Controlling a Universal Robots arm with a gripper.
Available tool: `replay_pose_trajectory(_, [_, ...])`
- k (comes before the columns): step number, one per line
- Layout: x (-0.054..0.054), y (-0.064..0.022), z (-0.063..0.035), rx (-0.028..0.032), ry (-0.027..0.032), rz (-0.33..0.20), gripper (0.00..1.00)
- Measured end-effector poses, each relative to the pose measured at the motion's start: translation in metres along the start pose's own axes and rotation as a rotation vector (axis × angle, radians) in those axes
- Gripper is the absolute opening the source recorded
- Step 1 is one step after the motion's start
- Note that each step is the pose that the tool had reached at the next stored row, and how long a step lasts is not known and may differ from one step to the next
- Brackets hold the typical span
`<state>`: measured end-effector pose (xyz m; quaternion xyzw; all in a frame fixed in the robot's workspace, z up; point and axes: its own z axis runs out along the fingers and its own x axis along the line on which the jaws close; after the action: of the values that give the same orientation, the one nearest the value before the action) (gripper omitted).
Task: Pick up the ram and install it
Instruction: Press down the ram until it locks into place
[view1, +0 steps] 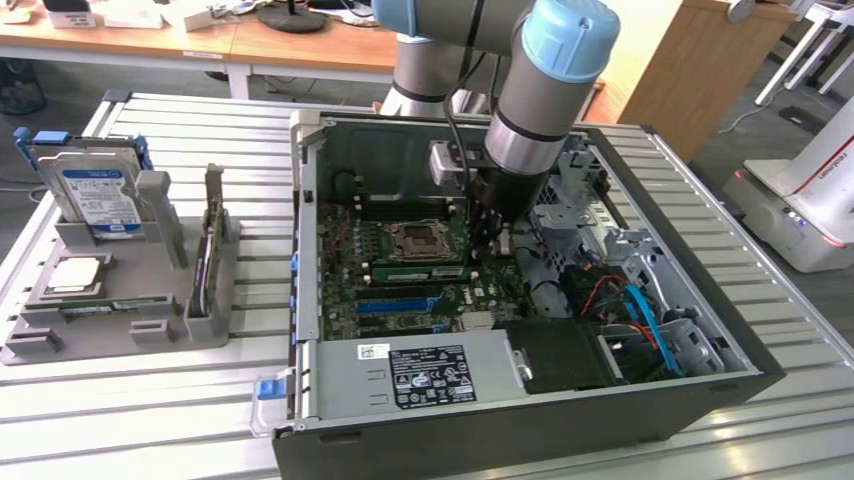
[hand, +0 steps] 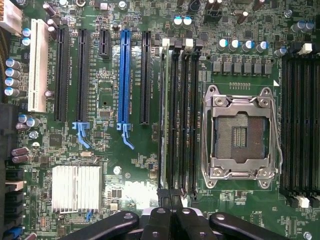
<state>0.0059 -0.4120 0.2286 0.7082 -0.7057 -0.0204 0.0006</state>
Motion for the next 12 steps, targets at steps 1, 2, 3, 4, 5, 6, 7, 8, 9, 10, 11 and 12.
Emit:
replay_pose_trajectory(1, [0.0000,0.0000,0.0000,0.0000,0.0001,0.000,0.11])
replay_pose_trajectory(2, [0.0000,0.0000,0.0001,-0.0001,0.0001,0.000,0.11])
replay_pose_trajectory(3, [-0.0001,-0.0001,0.0007,0.0000,0.0000,0.000,0.11])
replay_pose_trajectory(4, [-0.0001,-0.0001,0.0016,-0.0001,0.0003,0.000,0.11])
replay_pose_trajectory(5, [0.0000,-0.0001,0.0024,-0.0001,0.0006,0.000,0.11])
replay_pose_trajectory(6, [0.0000,-0.0001,0.0031,-0.0001,0.0007,0.000,0.11])
replay_pose_trajectory(7, [0.0001,-0.0001,0.0034,-0.0001,0.0008,0.000,0.11])
replay_pose_trajectory(8, [0.0001,-0.0001,0.0034,-0.0001,0.0009,0.000,0.11])
replay_pose_trajectory(9, [0.0001,-0.0001,0.0034,-0.0001,0.0009,0.000,0.11])
replay_pose_trajectory(10, [0.0001,-0.0001,0.0035,-0.0001,0.0008,0.000,0.11])
replay_pose_trajectory(11, [0.0001,-0.0001,0.0038,0.0000,0.0006,0.000,0.11])
replay_pose_trajectory(12, [0.0000,-0.0002,0.0043,0.0001,0.0007,0.000,0.11])
